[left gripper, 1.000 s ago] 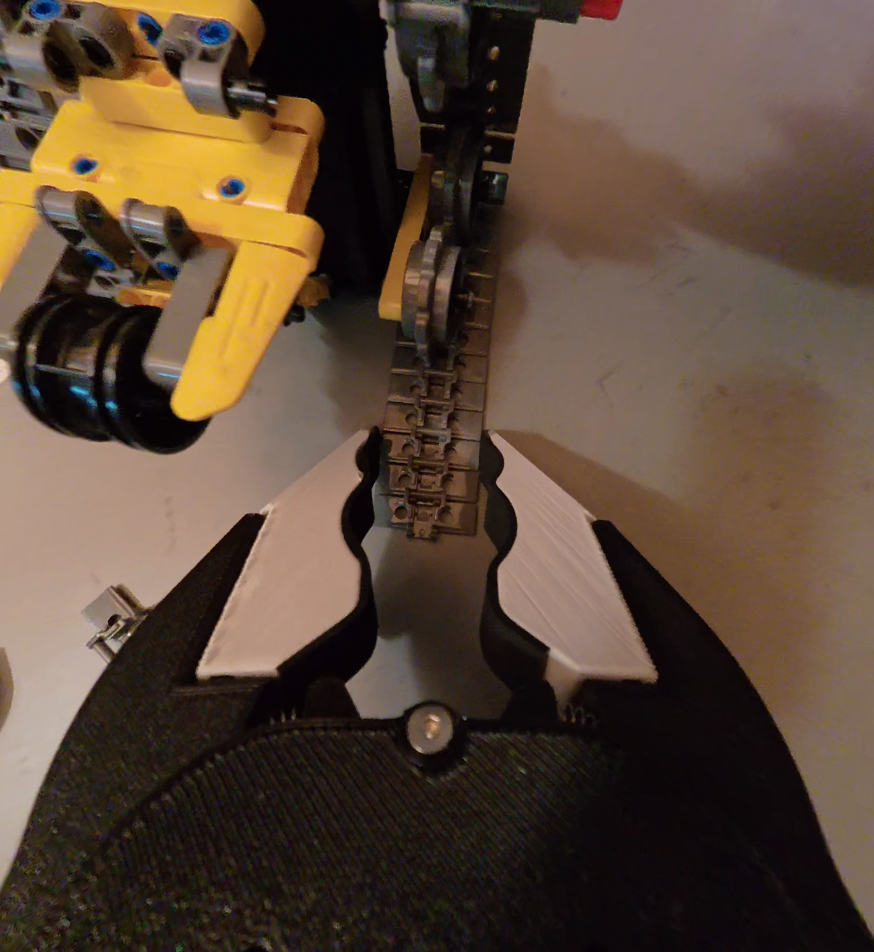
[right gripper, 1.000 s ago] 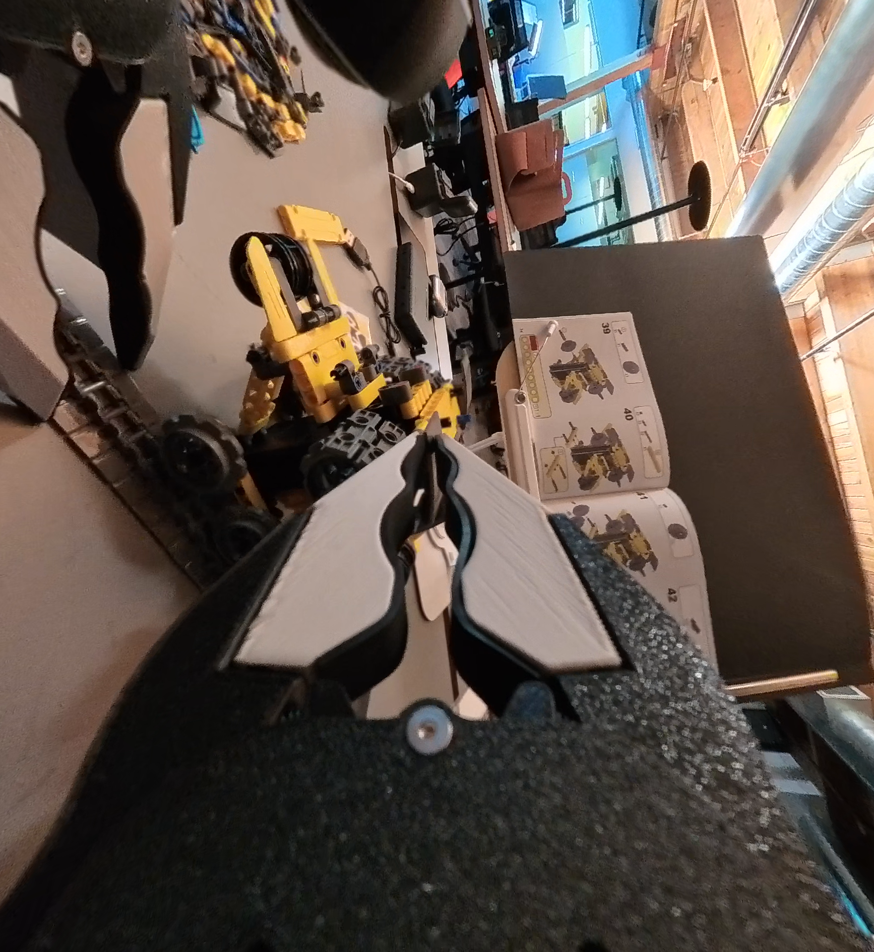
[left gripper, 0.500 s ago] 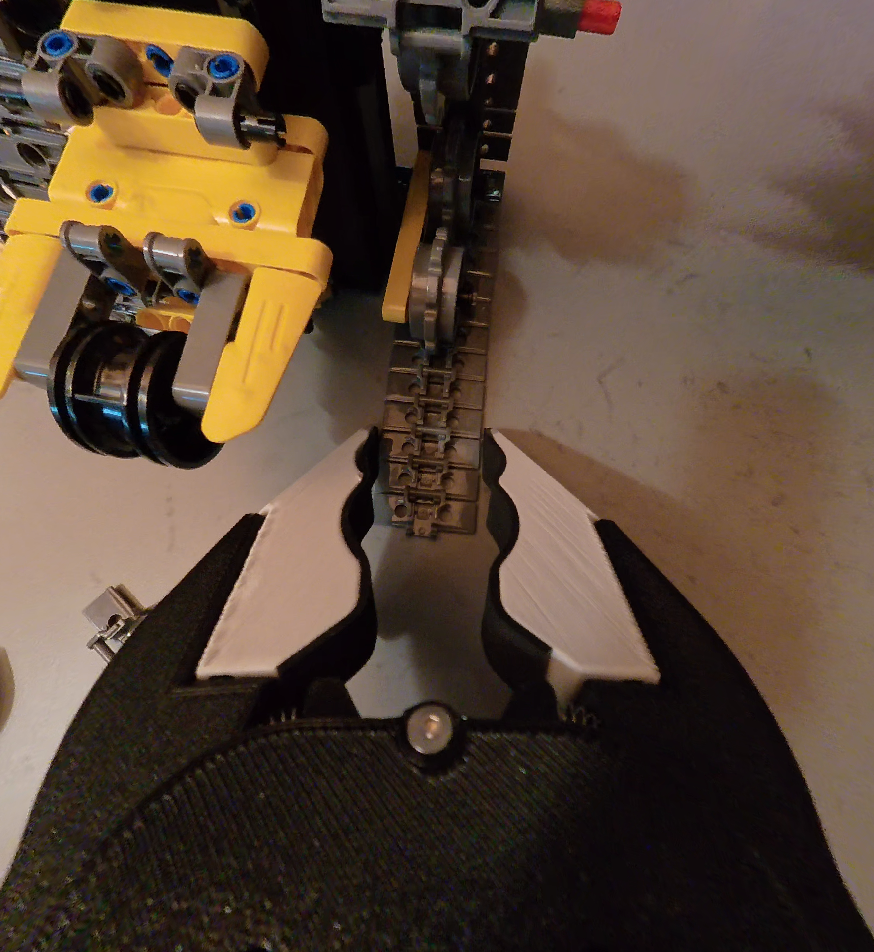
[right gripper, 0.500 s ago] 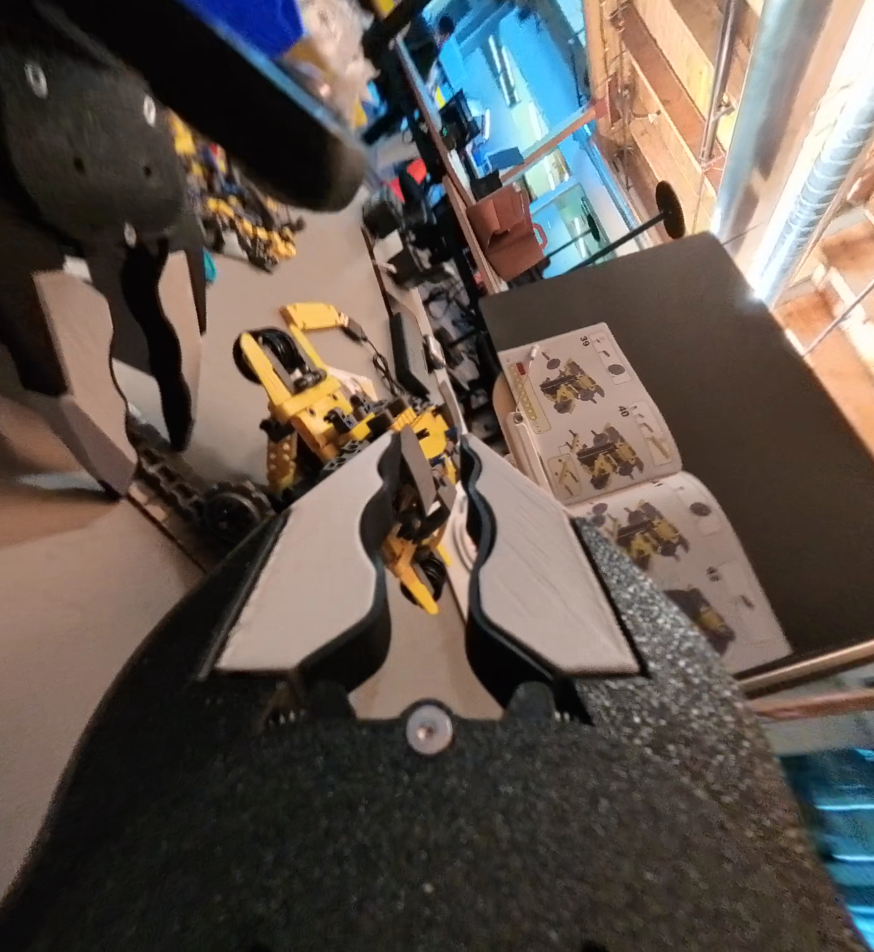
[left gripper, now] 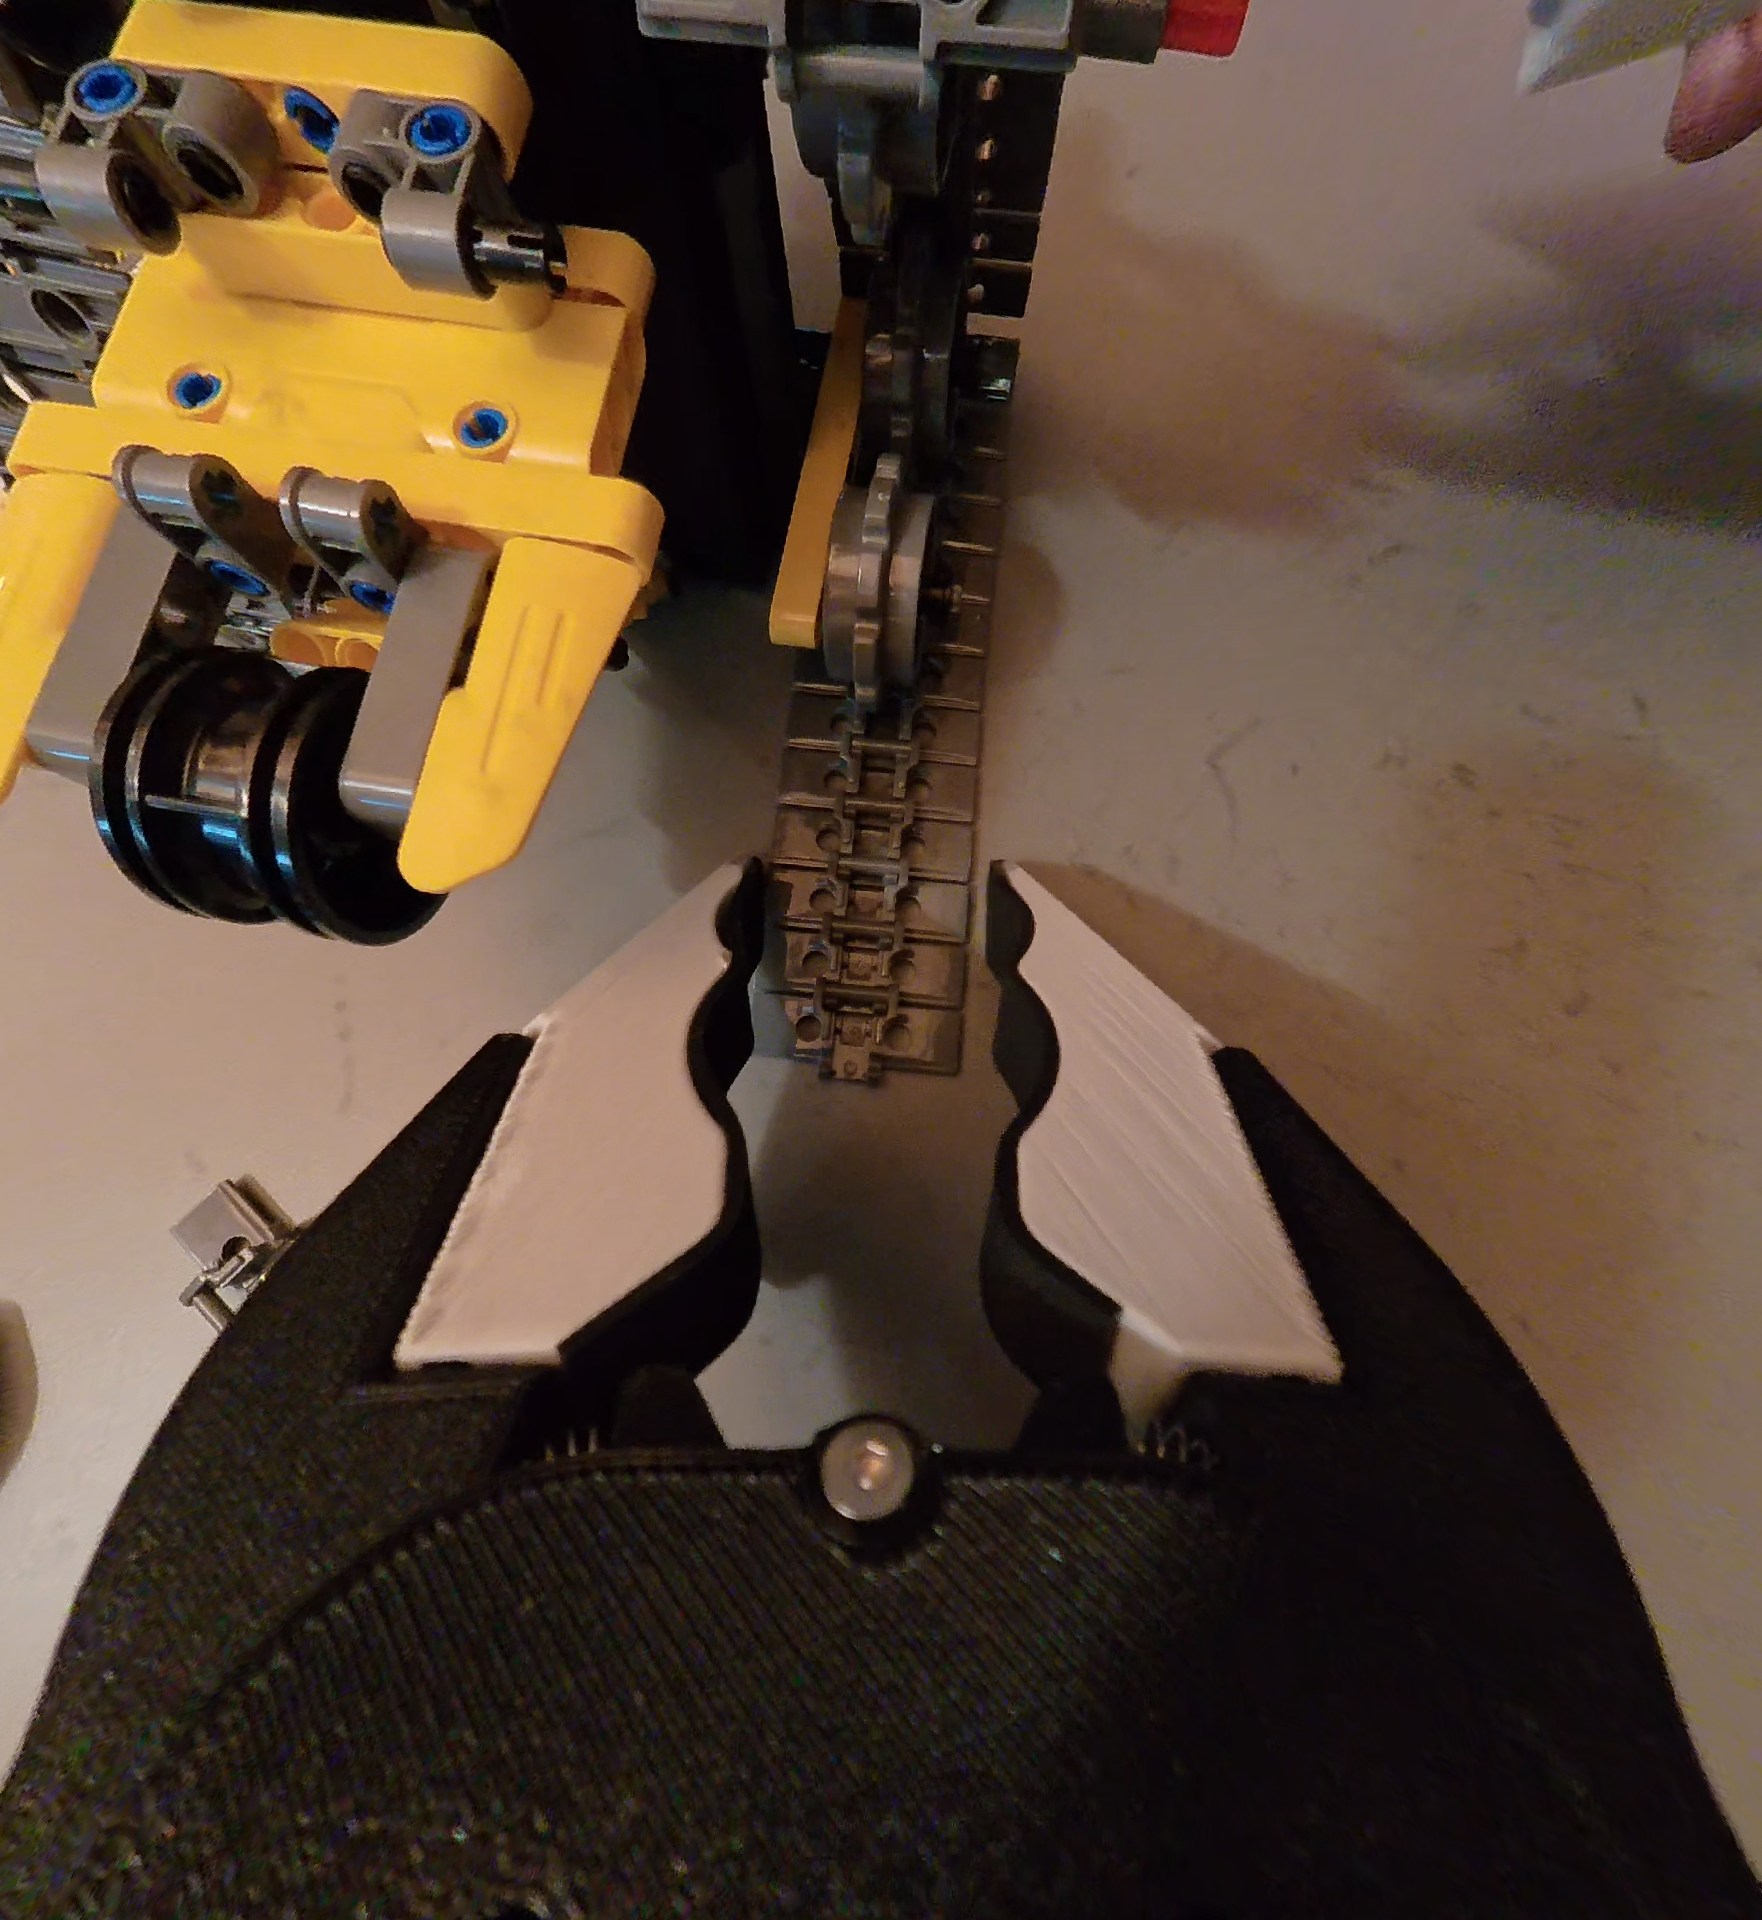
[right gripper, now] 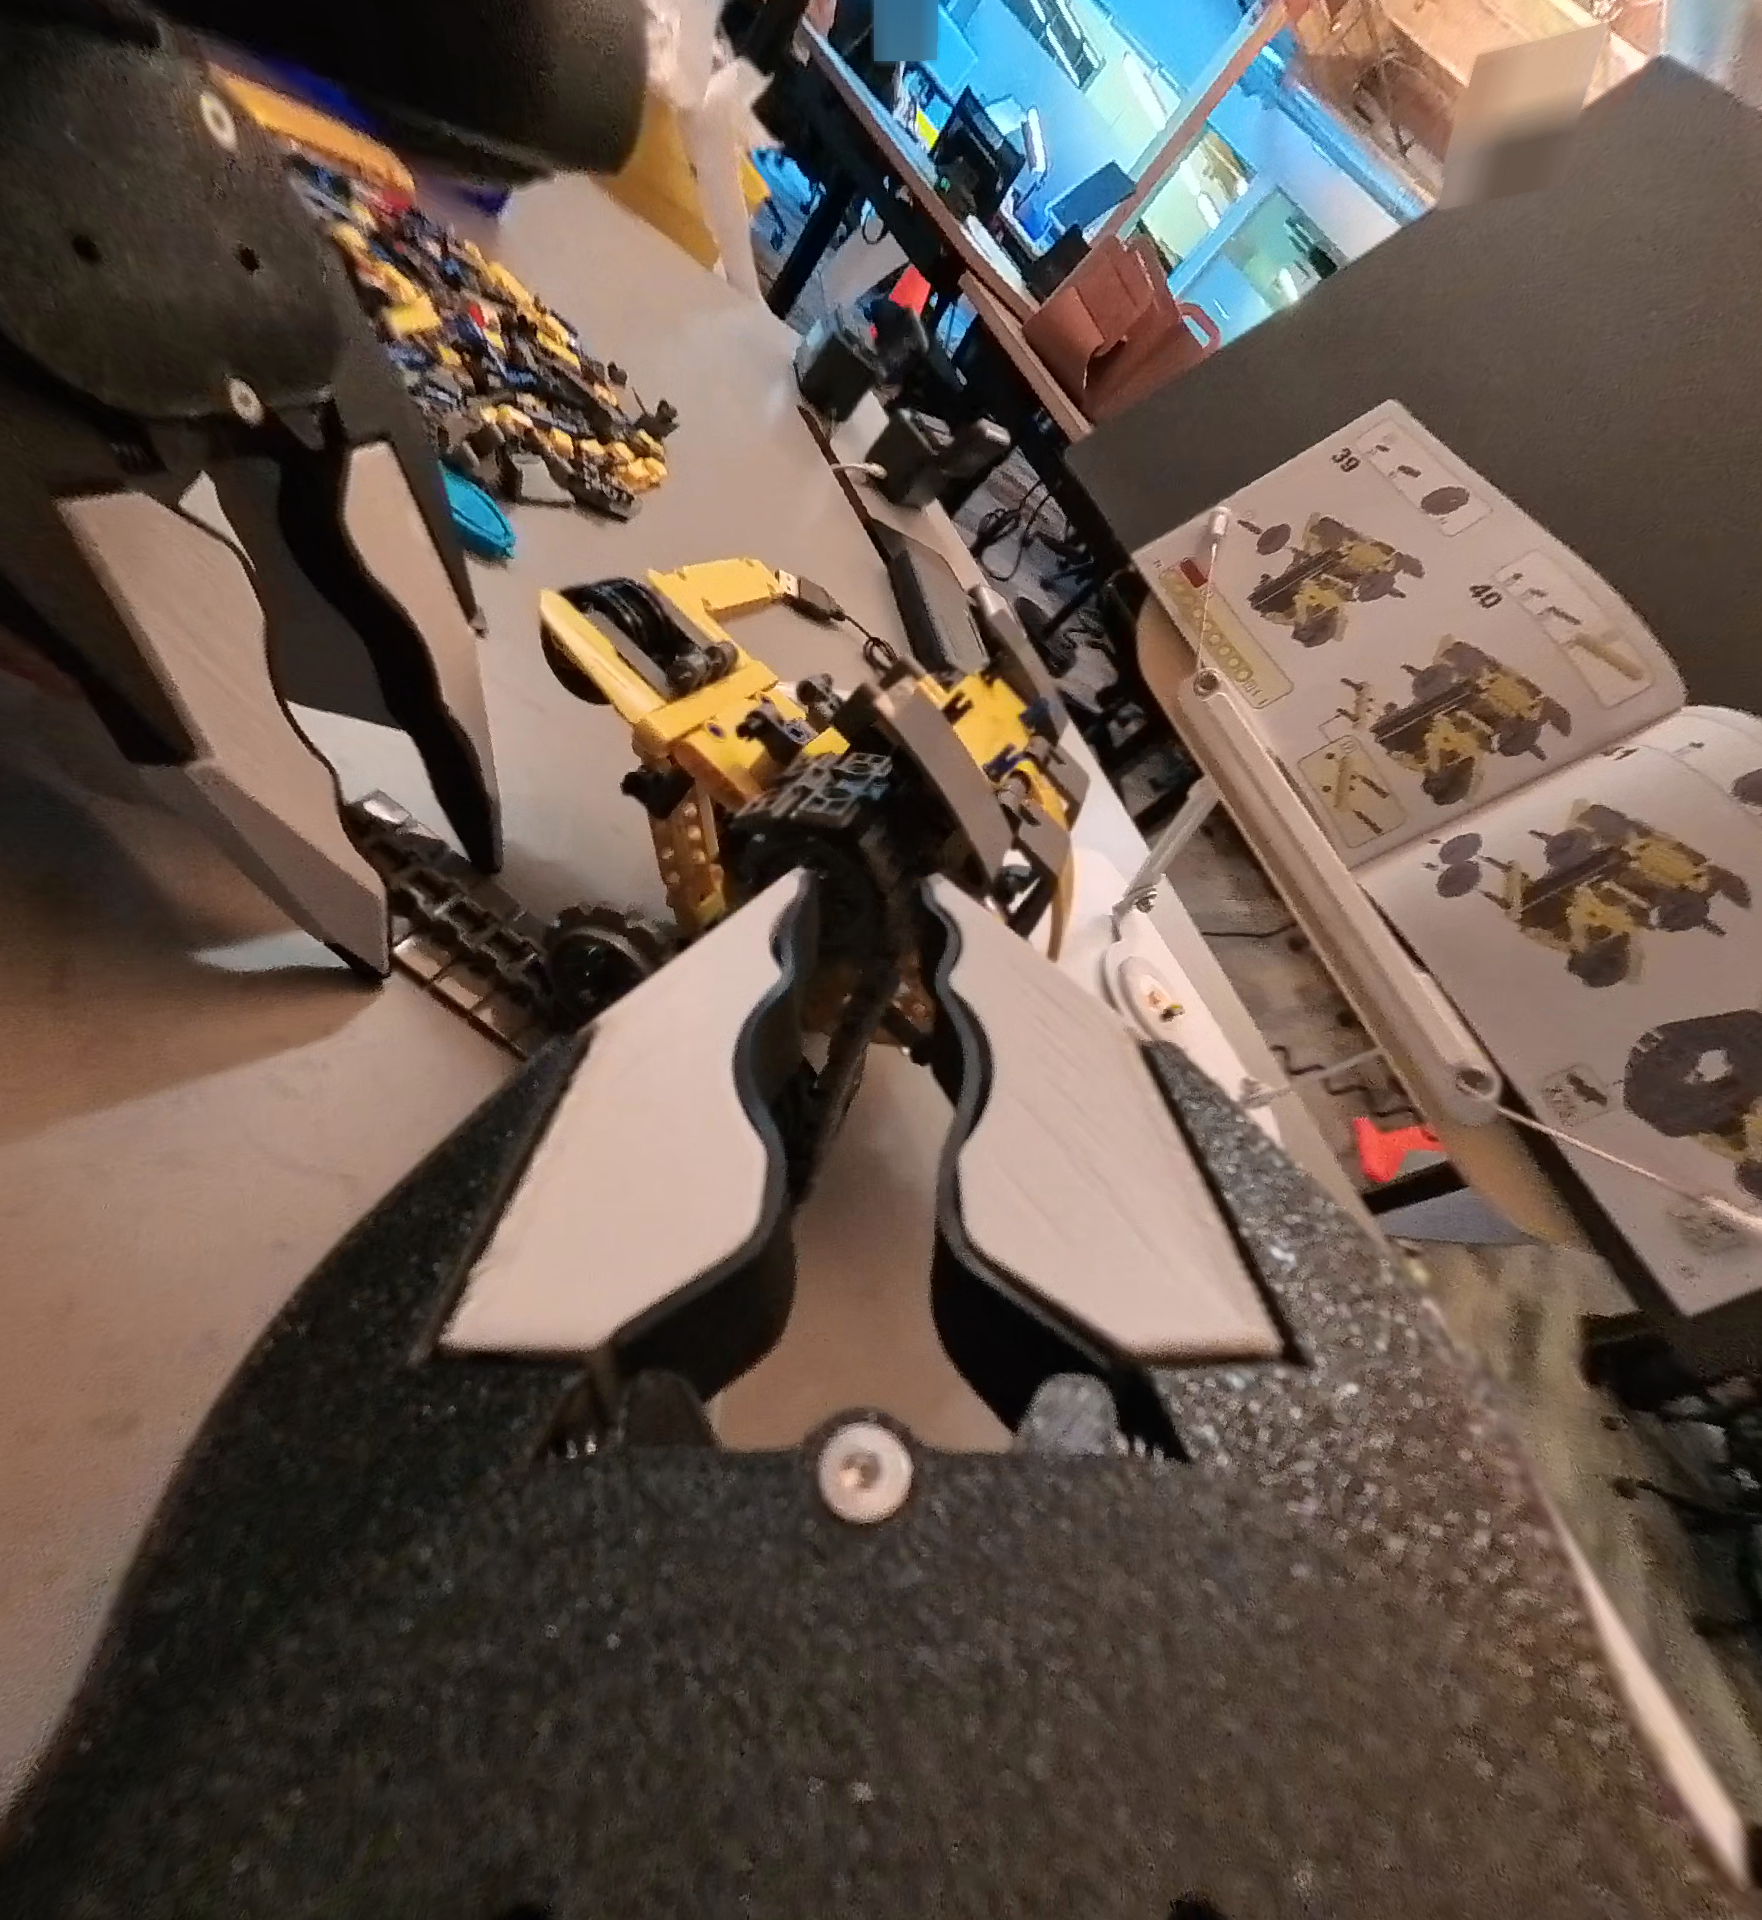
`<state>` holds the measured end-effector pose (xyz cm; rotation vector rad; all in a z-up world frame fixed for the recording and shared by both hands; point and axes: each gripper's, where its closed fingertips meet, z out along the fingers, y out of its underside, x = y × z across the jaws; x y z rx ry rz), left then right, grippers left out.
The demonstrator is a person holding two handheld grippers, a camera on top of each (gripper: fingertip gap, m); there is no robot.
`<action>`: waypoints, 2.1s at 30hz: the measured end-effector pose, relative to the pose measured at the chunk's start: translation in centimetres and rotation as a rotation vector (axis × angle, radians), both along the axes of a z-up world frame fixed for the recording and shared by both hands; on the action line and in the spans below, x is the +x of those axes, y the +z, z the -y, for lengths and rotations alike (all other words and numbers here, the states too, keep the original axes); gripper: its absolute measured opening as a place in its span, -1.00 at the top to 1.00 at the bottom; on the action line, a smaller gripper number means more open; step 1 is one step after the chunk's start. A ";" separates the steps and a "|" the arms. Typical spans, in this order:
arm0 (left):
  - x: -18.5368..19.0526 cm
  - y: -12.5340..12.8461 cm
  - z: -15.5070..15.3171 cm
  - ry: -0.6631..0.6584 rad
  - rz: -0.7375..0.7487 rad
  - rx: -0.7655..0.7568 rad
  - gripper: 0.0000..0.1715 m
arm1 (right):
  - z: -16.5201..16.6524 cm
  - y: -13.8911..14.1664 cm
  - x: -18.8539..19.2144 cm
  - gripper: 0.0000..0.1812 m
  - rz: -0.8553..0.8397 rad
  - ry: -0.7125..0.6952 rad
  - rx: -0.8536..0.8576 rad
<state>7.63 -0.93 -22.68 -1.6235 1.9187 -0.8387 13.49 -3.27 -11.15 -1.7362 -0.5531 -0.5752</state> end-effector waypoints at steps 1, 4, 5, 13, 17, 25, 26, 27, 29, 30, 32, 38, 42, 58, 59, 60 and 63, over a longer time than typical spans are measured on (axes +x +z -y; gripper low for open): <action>0.0 0.0 0.0 -0.001 0.000 0.004 0.50 | -0.1 -0.1 0.0 0.80 0.034 -0.007 -0.007; 0.0 0.1 0.2 -0.013 0.010 0.013 0.44 | -0.5 -0.5 -0.1 0.84 0.121 -0.033 -0.023; 0.0 0.4 0.3 -0.018 0.026 0.005 0.44 | -0.6 -0.5 -0.1 0.84 0.138 -0.037 -0.025; 1.1 7.2 1.9 -0.094 0.283 -0.192 0.35 | -0.7 -0.2 0.3 0.89 0.140 -0.046 -0.020; 2.5 8.5 1.8 -0.104 0.320 -0.214 0.29 | -0.9 0.1 0.0 0.94 0.179 -0.044 -0.014; 3.7 9.9 1.3 -0.091 0.405 -0.038 0.39 | -1.1 0.1 -0.4 0.95 0.260 -0.021 -0.017; 3.8 10.2 1.2 -0.089 0.418 -0.014 0.42 | -1.1 0.1 -0.4 0.95 0.246 -0.014 -0.018; 4.0 10.5 1.1 -0.088 0.428 0.008 0.46 | -1.1 0.1 -0.4 0.96 0.226 -0.007 -0.019; 4.3 10.9 1.2 -0.101 0.433 0.047 0.60 | -1.0 0.2 -0.3 0.96 0.172 0.006 -0.022; 4.5 10.9 1.1 -0.098 0.430 0.069 0.63 | -1.0 0.2 -0.3 0.95 0.143 0.013 -0.023; 4.7 10.6 0.9 -0.091 0.414 0.098 0.65 | -1.0 0.2 -0.2 0.95 0.090 0.024 -0.024; 4.7 10.6 1.0 -0.096 0.427 0.083 0.70 | -1.0 0.2 -0.1 0.96 -0.005 0.041 -0.027; 4.6 10.7 1.0 -0.098 0.436 0.060 0.72 | -1.0 0.2 -0.1 0.95 -0.057 0.052 -0.032; 3.9 10.8 1.0 -0.111 0.451 0.056 0.88 | -1.0 0.1 -0.3 0.93 -0.082 0.033 -0.005; 3.8 10.8 0.9 -0.110 0.453 0.050 0.88 | -1.1 0.1 -0.3 0.93 -0.086 0.031 -0.008; 3.8 10.9 0.9 -0.109 0.455 0.043 0.88 | -1.2 0.1 -0.4 0.94 -0.090 0.030 -0.011; 3.5 10.8 0.7 -0.108 0.463 0.040 0.88 | -1.4 0.2 -0.7 0.94 -0.085 0.023 -0.016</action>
